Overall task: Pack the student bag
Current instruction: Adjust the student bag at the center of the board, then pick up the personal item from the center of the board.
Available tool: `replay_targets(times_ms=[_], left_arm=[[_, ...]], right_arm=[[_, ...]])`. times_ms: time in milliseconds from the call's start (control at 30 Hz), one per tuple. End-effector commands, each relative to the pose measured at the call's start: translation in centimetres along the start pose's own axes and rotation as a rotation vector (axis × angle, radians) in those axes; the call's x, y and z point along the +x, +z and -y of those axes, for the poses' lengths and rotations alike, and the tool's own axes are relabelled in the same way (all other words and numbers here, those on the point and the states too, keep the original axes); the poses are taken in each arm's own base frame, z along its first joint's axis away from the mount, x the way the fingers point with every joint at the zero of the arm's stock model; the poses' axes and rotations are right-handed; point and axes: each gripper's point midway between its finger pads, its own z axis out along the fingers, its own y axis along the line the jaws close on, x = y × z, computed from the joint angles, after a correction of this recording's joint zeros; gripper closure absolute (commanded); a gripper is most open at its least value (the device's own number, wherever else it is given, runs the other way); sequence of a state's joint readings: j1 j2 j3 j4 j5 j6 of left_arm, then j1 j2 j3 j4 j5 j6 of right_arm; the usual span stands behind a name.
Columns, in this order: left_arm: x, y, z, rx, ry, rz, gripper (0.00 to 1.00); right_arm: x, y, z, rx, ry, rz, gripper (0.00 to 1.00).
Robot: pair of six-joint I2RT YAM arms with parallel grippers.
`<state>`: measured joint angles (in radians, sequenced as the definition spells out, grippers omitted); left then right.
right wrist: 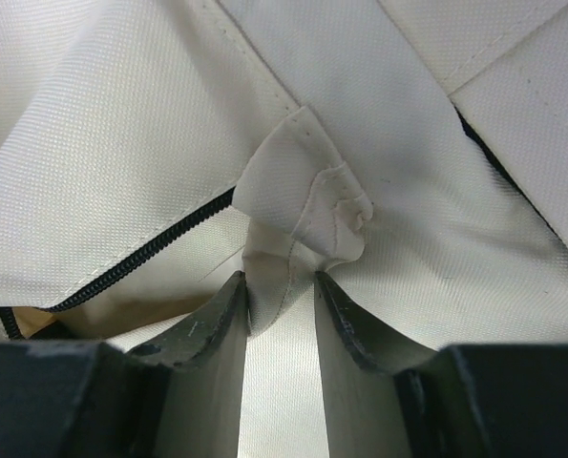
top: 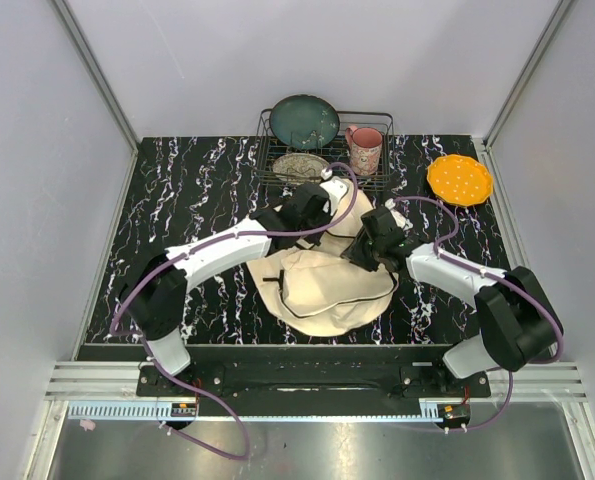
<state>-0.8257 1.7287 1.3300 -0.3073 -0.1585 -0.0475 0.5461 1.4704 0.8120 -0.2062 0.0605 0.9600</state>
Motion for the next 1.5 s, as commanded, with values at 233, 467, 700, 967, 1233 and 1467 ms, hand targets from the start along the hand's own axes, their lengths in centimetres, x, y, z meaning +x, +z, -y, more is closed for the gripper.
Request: replay_targets(times_ms=[233, 467, 700, 967, 1233, 1467], left_arm=[[-6.4, -6.6, -3.6, -0.111, -0.229, 0.179, 1.0], [-4.2, -7.9, -4.0, -0.101, -0.262, 0.192, 1.0], [-3.0, -8.0, -4.3, -0.105, -0.25, 0.176, 1.0], [-2.4, -7.5, -3.9, -0.075, -0.238, 0.171, 1.0], [-1.9, -7.2, -3.5, -0.046, -0.223, 0.166, 1.0], [-2.2, -7.3, -3.3, -0.03, -0.206, 0.178, 1.0]], right_arm=[[-2.0, -7.1, -3.8, -0.225, -0.08, 0.095, 0.34], [-4.5, -11.9, -2.1, -0.188, -0.037, 0.212, 0.28], [-6.9, -11.3, 8.6, 0.067, 0.13, 0.246, 0.18], [-8.0, -9.6, 16.1, 0.183, 0.266, 0.224, 0.22], [-9.8, -6.8, 17.0, 0.151, 0.279, 0.215, 0.34], [-10.1, -5.9, 17.3, 0.14, 0.27, 0.204, 0.37]])
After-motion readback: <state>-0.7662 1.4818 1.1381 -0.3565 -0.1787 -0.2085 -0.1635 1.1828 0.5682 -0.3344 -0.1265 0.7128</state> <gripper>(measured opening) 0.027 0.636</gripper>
